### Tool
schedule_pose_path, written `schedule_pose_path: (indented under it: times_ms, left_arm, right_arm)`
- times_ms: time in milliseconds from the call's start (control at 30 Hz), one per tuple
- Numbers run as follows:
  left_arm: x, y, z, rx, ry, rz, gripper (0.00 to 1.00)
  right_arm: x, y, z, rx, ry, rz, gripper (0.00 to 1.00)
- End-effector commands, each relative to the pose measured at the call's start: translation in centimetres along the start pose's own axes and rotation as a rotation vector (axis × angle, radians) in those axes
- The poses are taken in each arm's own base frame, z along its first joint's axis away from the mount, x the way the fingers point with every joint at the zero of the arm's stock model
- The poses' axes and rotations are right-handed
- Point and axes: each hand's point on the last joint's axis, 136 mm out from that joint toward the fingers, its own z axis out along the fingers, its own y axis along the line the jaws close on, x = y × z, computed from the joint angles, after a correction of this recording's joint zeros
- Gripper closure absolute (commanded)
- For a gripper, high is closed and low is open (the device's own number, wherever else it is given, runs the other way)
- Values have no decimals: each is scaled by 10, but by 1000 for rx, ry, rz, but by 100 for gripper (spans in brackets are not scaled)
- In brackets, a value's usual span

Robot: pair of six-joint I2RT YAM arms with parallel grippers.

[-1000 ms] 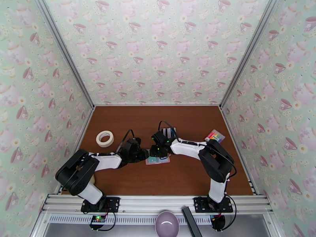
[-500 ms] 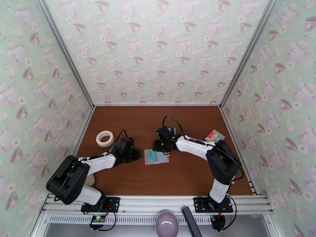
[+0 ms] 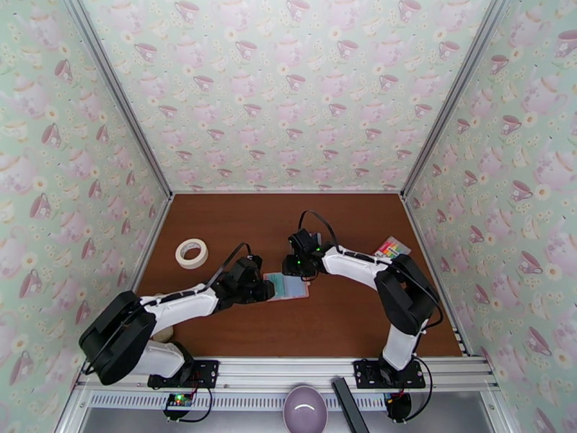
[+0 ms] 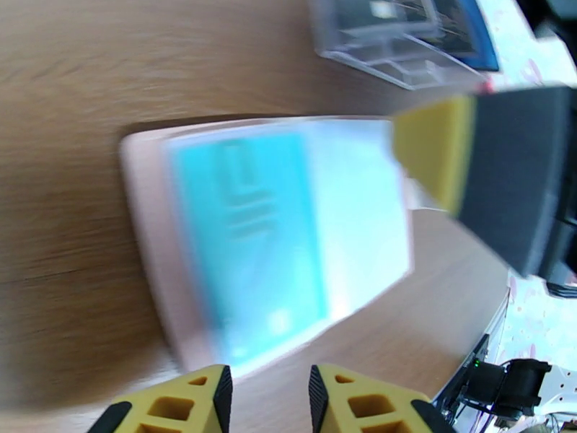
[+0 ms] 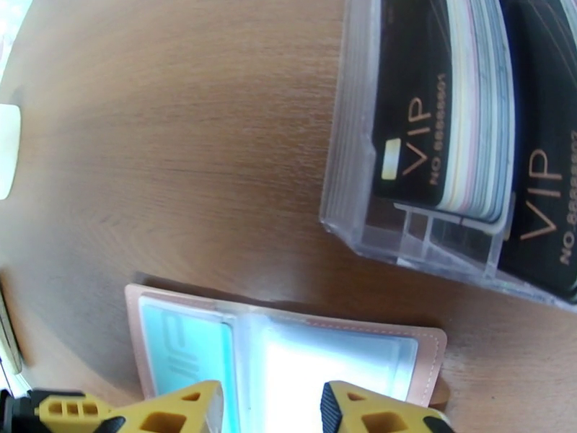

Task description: Put the credit cards into the card holder

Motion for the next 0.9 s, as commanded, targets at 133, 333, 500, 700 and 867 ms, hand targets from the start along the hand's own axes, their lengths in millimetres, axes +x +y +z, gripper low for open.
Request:
schedule_pose_path:
  times_ms: [133, 333, 500, 700, 867]
  left_arm:
    - [-6, 3, 23, -13, -37, 6, 65]
    - [1, 23, 31, -98, -18, 1, 65]
    - [0, 34, 26, -171, -21, 9, 65]
    - [-1, 41, 23, -210, -18, 13, 64]
    - [-1, 37, 27, -184, -11, 24, 55]
  right_arm:
    - [13, -20, 15, 61, 41, -6, 58]
    - [17, -28, 21, 74, 54, -2, 59]
    - [22, -29, 28, 66, 72, 5, 59]
    - [30, -24, 28, 22, 80, 27, 59]
    - [39, -18, 29, -28, 99, 52, 60]
